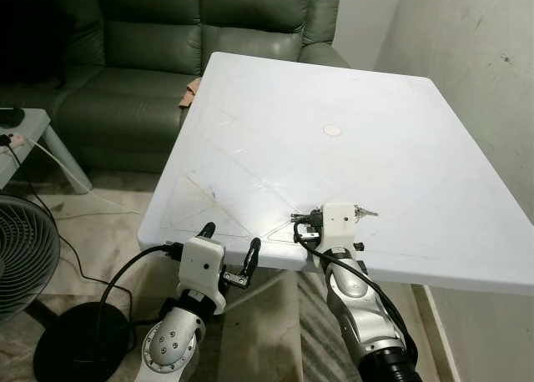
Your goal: Hang keys on a hook
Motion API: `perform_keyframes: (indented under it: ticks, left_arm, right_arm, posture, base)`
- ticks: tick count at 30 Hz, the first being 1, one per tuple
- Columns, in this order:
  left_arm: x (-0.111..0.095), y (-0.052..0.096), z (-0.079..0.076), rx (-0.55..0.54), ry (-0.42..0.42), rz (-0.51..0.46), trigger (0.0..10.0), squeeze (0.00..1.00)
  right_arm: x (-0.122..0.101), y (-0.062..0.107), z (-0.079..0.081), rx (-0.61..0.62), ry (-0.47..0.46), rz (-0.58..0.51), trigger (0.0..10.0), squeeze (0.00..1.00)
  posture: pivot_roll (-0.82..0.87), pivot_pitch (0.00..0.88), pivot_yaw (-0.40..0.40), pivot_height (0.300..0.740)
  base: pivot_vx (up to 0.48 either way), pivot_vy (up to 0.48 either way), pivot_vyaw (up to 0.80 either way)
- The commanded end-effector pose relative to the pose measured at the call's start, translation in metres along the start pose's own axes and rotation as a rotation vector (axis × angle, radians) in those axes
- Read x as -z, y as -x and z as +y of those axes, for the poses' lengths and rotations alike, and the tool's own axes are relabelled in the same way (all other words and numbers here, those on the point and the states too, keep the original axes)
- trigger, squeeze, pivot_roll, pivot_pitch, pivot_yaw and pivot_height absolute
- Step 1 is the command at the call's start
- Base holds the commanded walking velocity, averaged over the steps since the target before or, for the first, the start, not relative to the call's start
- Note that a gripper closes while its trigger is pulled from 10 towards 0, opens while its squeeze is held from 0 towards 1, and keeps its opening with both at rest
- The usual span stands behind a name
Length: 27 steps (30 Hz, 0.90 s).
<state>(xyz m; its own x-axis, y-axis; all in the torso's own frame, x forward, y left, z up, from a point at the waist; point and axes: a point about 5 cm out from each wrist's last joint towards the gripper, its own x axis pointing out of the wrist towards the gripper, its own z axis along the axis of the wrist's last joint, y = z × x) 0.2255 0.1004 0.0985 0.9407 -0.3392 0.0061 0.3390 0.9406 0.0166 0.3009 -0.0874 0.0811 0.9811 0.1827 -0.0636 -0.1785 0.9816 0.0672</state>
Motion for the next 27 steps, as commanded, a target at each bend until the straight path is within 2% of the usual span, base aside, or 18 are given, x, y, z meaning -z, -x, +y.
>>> perform_keyframes:
  ticks: [1,4,5,6,7,8,10,15,17,21,23,27]
  left_arm:
    - [-0.005,-0.002,0.001,-0.006,-0.013,-0.021,10.0,0.00]
    - [-0.007,-0.005,0.005,-0.020,-0.007,-0.031,10.0,0.00]
    - [-0.009,-0.007,0.008,-0.036,0.007,-0.038,10.0,0.00]
    - [-0.010,-0.008,0.011,-0.049,0.018,-0.042,10.0,0.00]
    - [-0.012,-0.011,0.018,-0.074,0.040,-0.050,10.0,0.00]
    - [-0.013,-0.012,0.020,-0.082,0.047,-0.052,10.0,0.00]
    - [-0.016,-0.017,0.031,-0.115,0.055,-0.065,10.0,0.00]
    - [-0.023,-0.024,0.046,-0.139,0.045,-0.086,10.0,0.00]
    - [-0.030,-0.029,0.059,-0.155,0.039,-0.109,10.0,0.00]
    - [-0.035,-0.034,0.069,-0.163,0.056,-0.121,10.0,0.00]
    - [-0.036,-0.040,0.086,-0.205,0.059,-0.114,10.0,0.00]
    - [-0.037,-0.045,0.098,-0.228,0.049,-0.112,10.0,0.00]
  right_arm:
    - [-0.013,0.001,-0.001,-0.042,-0.034,-0.089,0.0,0.00]
    - [-0.023,0.006,-0.003,-0.115,-0.050,-0.165,0.0,0.00]
    - [-0.025,0.008,-0.006,-0.128,-0.054,-0.170,1.3,0.00]
    - [-0.027,0.009,-0.008,-0.129,-0.054,-0.180,3.9,0.00]
    - [-0.030,0.011,-0.014,-0.124,-0.037,-0.195,3.8,0.00]
    - [-0.031,0.011,-0.015,-0.123,-0.032,-0.196,4.6,0.00]
    - [-0.036,0.013,-0.026,-0.088,-0.008,-0.213,10.0,0.00]
    - [-0.044,0.018,-0.040,-0.044,0.004,-0.251,10.0,0.00]
    - [-0.050,0.023,-0.050,-0.015,0.029,-0.272,10.0,0.00]
    - [-0.049,0.024,-0.058,0.031,0.062,-0.237,10.0,0.00]
    - [-0.048,0.025,-0.062,0.060,0.056,-0.227,10.0,0.00]
    - [-0.048,0.026,-0.064,0.082,0.062,-0.223,10.0,0.00]
  posture:
    - [0.11,0.037,-0.077,0.740]
    - [0.11,0.037,-0.075,0.740]
    - [0.11,0.037,-0.075,0.740]
    - [0.10,0.031,-0.073,0.740]
    - [0.09,0.029,-0.071,0.740]
    - [0.09,0.028,-0.070,0.740]
    - [0.08,0.024,-0.066,0.740]
    - [0.06,0.017,-0.056,0.740]
    - [0.05,0.015,-0.049,0.740]
    - [0.04,0.006,-0.038,0.740]
    - [0.03,0.000,-0.028,0.740]
    - [0.02,0.000,-0.016,0.740]
  base:
    - [0.000,0.000,0.00]
    - [0.000,0.000,0.00]
    - [0.000,0.000,0.00]
    - [0.000,0.000,0.00]
    - [0.000,0.000,0.00]
    - [0.000,0.000,0.00]
    - [0.000,0.000,0.00]
    - [0.000,0.000,0.00]
    - [0.000,0.000,0.00]
    - [0.000,0.000,0.00]
    - [0.000,0.000,0.00]
    - [0.000,0.000,0.00]
